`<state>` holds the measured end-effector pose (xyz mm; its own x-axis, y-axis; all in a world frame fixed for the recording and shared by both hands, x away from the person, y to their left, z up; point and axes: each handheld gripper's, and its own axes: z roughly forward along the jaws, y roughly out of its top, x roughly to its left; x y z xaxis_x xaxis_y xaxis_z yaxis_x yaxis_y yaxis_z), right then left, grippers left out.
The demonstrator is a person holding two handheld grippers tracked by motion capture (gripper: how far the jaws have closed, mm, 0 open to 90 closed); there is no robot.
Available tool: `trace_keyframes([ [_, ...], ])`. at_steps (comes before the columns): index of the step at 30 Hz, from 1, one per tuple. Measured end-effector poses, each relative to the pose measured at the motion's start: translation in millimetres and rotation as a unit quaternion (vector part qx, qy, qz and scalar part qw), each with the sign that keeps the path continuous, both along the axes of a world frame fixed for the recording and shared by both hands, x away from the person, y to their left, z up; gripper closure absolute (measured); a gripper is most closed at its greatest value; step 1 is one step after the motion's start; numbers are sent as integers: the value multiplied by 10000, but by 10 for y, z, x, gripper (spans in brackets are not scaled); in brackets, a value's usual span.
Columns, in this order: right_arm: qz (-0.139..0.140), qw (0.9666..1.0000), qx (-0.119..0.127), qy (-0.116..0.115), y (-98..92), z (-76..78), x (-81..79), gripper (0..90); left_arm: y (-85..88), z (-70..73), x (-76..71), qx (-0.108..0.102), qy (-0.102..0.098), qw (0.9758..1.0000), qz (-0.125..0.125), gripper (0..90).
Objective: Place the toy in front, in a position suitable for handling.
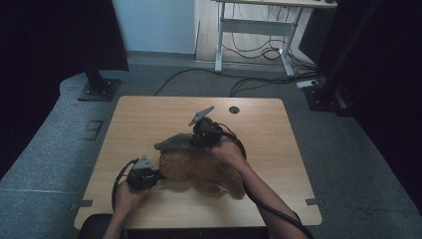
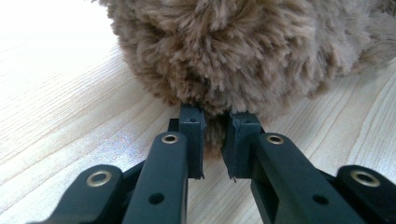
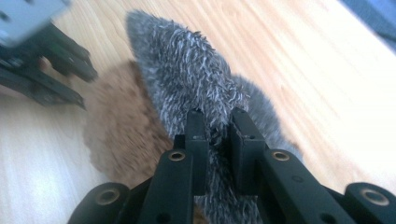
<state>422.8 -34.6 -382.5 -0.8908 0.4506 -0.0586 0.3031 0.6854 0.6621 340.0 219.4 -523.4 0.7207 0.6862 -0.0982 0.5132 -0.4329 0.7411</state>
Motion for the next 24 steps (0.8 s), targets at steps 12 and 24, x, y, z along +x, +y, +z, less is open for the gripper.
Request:
trace_keyframes([
  [12, 473, 9989, 13, -35, 470, 169, -151, 792, -1, 5, -3, -25, -24, 10000, -8, 784],
  [24, 769, 9959, -291, 375, 818, -281, -183, 792, 6, 9, 3, -20, -6, 10000, -6, 784],
])
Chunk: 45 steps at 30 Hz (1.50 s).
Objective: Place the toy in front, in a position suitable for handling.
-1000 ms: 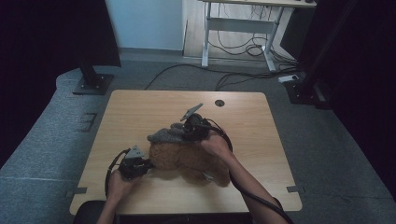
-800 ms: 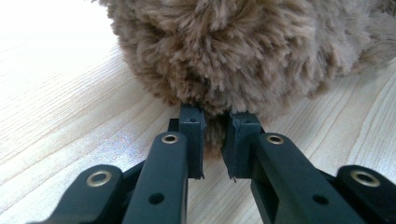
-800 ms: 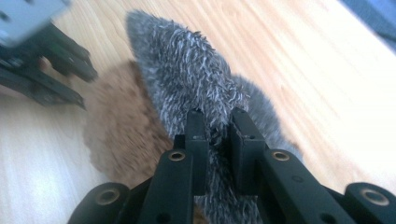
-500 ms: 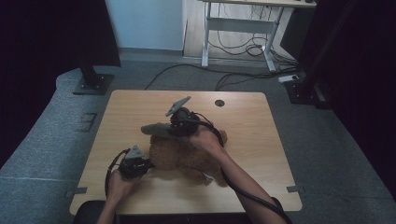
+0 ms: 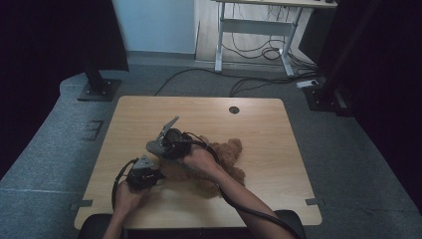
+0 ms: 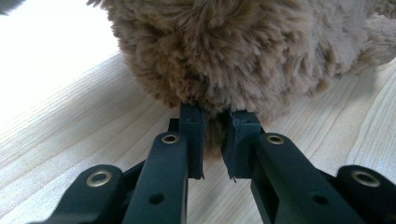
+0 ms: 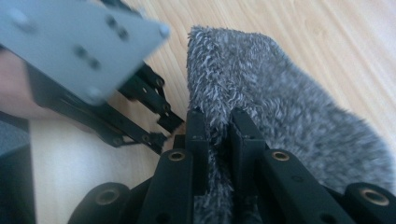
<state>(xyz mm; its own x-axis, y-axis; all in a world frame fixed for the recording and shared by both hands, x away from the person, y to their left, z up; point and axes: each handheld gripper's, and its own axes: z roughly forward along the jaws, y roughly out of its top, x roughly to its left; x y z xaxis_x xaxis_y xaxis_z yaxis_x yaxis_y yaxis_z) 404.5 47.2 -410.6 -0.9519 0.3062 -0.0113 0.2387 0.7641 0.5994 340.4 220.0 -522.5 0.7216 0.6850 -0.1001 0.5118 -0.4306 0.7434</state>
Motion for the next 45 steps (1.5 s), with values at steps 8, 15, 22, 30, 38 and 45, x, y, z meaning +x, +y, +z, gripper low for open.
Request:
trace_keyframes([
  [8, -61, 10000, 66, 44, -140, -42, 10, 792, -2, 2, 3, -48, 18, 10000, 10, 786],
  [15, -267, 9996, 110, 14, -407, -20, 17, 792, 2, 2, 7, -47, 12, 10000, 3, 787],
  [22, -528, 9986, 86, 40, -741, -72, 1, 792, 2, 1, 5, -49, 4, 10000, -1, 787],
  [30, -740, 9972, 108, 35, -1027, -110, -26, 792, 5, 4, 3, -68, -11, 10000, -8, 787],
  [38, -505, 9980, 306, -232, -924, 189, -172, 792, 7, 7, 2, -75, -28, 10000, -26, 786],
  [45, -149, 9986, 418, -275, -618, 371, -278, 792, 13, 15, -2, -102, -40, 9999, -33, 786],
])
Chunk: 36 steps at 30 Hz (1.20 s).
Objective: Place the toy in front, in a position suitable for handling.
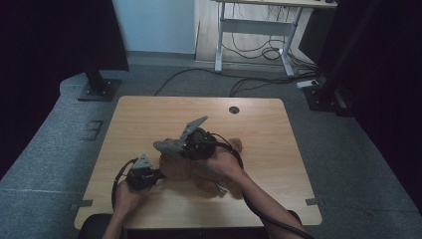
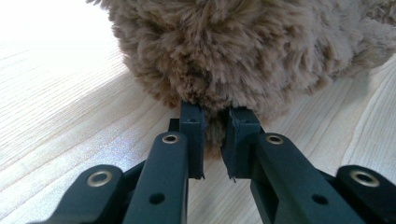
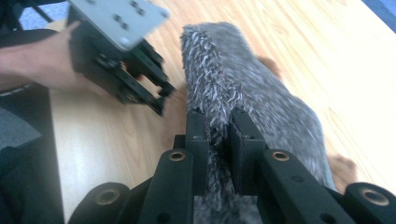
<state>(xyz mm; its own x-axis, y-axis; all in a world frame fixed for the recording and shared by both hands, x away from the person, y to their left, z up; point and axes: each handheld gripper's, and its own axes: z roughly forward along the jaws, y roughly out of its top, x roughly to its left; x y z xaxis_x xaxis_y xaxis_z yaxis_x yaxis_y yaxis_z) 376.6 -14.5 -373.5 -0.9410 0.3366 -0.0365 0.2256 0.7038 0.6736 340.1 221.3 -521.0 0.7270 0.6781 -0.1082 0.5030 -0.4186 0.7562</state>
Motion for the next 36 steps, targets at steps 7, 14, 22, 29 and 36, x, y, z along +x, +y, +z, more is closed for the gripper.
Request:
trace_keyframes([
  [7, 368, 9993, -79, 84, 398, -113, -55, 792, 24, 18, 0, -75, -21, 10000, -7, 787],
  [14, 486, 9981, -320, 216, 653, -399, -44, 792, 39, 26, -1, -177, -1, 9998, 31, 788],
  [22, 420, 9977, -413, 332, 566, -643, -21, 792, 49, 24, 6, -238, 32, 9997, 71, 795],
  [29, 292, 9980, -334, 458, 306, -705, -80, 794, 49, 24, 9, -282, 21, 9995, 112, 798],
  [36, 87, 9984, -300, 477, -9, -744, -106, 794, 54, 20, 14, -294, 21, 9995, 110, 798],
])
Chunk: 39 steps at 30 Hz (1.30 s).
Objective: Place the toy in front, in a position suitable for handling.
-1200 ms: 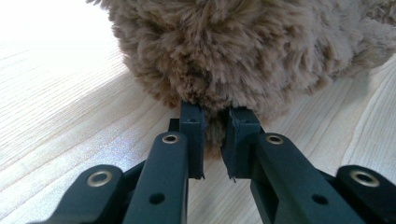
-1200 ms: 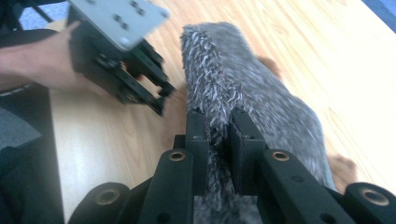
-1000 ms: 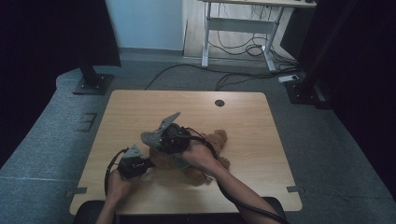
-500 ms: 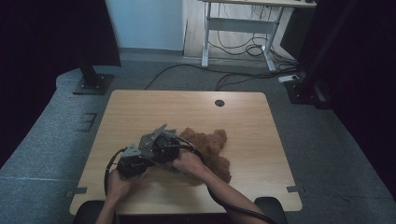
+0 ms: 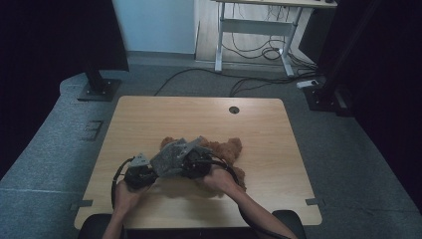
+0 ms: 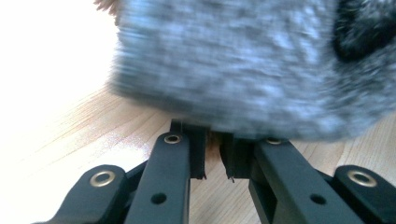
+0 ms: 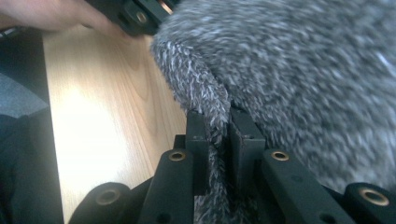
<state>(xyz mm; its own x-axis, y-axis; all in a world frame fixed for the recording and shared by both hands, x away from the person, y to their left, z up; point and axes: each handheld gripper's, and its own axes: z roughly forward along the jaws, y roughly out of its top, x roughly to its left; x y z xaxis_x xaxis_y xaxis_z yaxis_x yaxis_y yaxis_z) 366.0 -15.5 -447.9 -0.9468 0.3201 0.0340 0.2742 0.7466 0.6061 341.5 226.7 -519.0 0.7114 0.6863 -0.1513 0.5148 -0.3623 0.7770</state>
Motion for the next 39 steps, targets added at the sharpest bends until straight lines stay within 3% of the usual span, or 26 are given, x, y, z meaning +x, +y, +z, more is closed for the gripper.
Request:
trace_keyframes([
  [8, -291, 9996, -24, -48, -342, 0, -18, 794, 2, -3, 4, -51, 13, 10000, -13, 798],
  [12, -386, 9991, 144, -66, -426, 113, -51, 793, 11, -5, 12, -88, 41, 9999, -26, 798],
  [18, -66, 9988, 416, -236, -228, 414, -179, 794, 12, -5, 14, -102, 54, 9999, -29, 797],
  [21, 152, 9988, 375, -265, -28, 443, -210, 793, 13, -4, 15, -122, 65, 9999, -32, 797],
  [25, 397, 9987, 275, -158, 274, 329, -221, 793, 15, -1, 14, -138, 83, 9999, -39, 798],
  [30, 556, 9984, 13, -27, 568, 67, -210, 793, 22, -1, 18, -161, 106, 9998, -61, 798],
  [34, 503, 9986, -142, 40, 658, -115, -167, 793, 24, -1, 18, -175, 118, 9998, -61, 802],
  [39, 391, 9988, -274, 42, 641, -296, -97, 794, 17, -2, 17, -145, 135, 9998, -63, 809],
])
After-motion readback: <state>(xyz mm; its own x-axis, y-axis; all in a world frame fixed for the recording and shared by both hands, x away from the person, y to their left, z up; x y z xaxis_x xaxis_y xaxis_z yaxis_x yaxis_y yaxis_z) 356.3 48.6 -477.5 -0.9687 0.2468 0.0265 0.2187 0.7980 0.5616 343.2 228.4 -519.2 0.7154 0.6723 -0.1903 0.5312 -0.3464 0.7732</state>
